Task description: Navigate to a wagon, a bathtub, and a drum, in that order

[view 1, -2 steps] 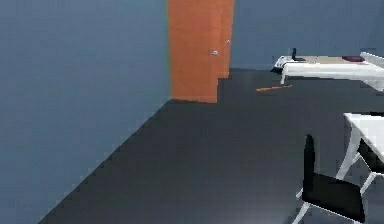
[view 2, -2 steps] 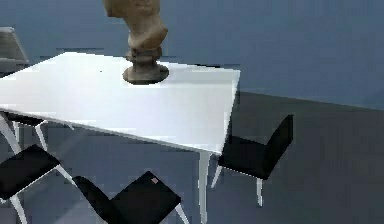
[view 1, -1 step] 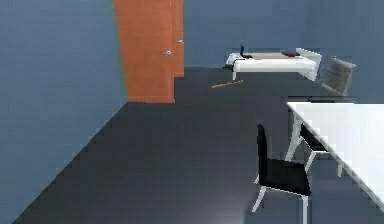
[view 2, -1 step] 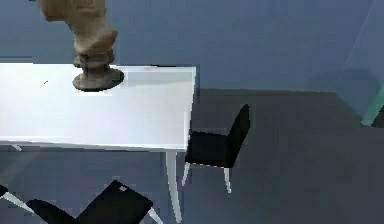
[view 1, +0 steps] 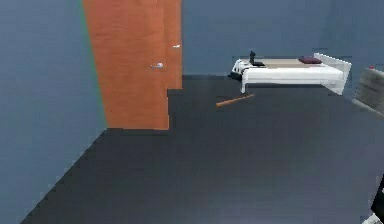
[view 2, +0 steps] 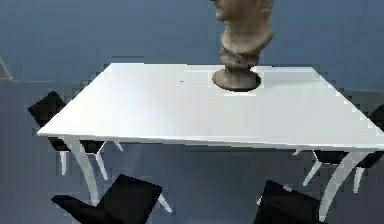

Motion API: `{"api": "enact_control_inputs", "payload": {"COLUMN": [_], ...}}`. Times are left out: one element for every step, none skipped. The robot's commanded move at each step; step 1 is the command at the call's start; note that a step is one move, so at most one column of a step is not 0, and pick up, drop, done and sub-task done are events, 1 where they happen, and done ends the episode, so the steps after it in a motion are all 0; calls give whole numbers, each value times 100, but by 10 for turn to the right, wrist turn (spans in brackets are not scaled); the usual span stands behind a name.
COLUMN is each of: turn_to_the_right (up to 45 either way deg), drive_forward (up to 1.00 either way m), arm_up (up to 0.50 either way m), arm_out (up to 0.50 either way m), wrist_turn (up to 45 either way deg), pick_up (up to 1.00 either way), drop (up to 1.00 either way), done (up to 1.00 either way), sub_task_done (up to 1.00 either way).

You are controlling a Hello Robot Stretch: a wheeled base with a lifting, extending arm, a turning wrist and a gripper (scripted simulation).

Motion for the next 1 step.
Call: {"api": "enact_control_inputs", "payload": {"turn_to_the_right": [0], "drive_forward": [100], "arm_up": [0], "arm_out": [0], "wrist_turn": [0], "pick_up": [0], "drop": [0], "done": [0], "sub_task_done": [0]}}
